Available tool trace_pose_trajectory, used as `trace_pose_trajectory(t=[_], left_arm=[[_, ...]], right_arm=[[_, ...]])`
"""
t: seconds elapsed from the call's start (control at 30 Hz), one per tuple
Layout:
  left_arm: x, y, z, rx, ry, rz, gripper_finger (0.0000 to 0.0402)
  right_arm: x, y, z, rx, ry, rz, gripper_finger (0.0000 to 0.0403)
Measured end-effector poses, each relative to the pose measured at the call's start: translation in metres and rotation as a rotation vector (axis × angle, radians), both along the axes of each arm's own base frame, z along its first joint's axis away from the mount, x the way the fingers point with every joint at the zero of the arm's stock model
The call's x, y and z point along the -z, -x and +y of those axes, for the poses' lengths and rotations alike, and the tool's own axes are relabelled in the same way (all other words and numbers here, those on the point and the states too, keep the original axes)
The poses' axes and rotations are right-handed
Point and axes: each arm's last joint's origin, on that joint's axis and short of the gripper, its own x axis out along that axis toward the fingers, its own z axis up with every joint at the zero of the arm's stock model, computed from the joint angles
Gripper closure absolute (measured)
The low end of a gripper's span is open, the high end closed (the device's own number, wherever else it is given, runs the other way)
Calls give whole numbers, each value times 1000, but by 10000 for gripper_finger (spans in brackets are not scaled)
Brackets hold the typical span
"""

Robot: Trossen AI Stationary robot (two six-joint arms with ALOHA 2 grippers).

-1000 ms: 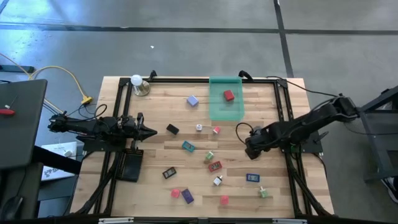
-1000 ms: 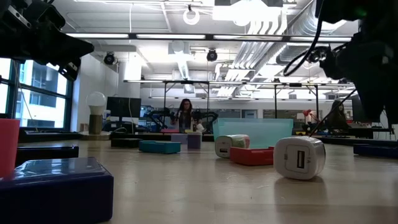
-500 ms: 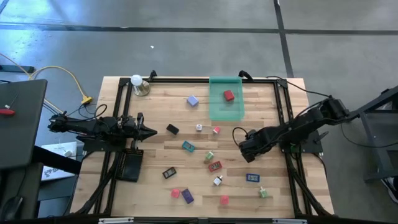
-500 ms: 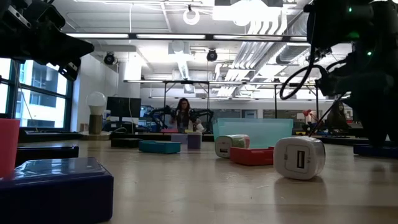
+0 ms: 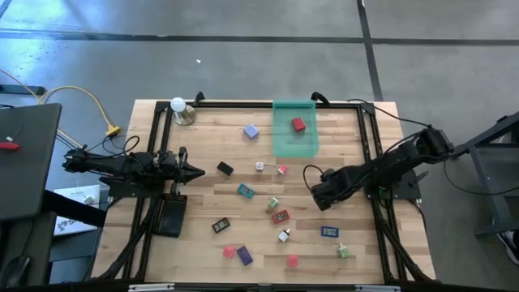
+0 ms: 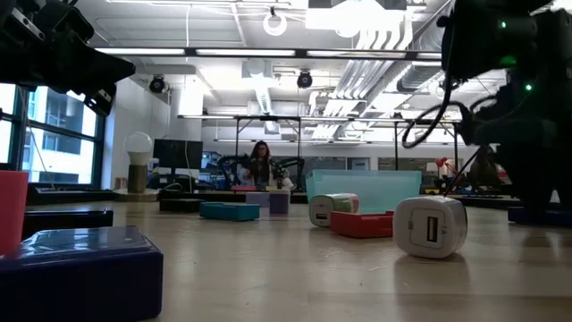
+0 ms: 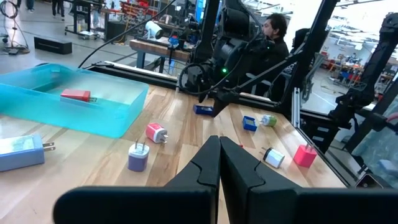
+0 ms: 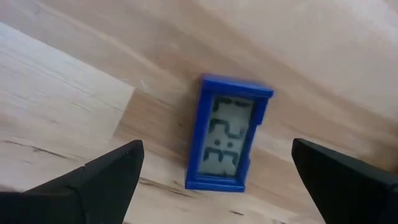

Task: Pick & Place Office items
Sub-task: Put the top blue digital timer into the black bin

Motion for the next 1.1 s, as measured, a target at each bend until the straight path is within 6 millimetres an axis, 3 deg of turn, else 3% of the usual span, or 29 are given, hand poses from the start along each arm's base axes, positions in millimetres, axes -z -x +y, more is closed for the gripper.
trace_pose_trajectory(t=[0.17, 0.43, 0.6, 0.93, 1.1], left_arm=[[0, 0, 0, 0, 0, 0, 400], [0, 0, 0, -1, 0, 0, 400], [0, 0, 0, -1, 0, 0, 400], [0, 0, 0, -1, 0, -1, 400], [0, 0, 0, -1, 0, -1, 400]], right_arm=[[13, 4, -1, 13, -61, -36, 3], [14, 5, -2, 1, -44, -37, 20], [14, 4, -2, 0, -44, -41, 86], [15, 4, -2, -46, -42, -43, 268], [13, 2, -2, -101, -20, -52, 273]])
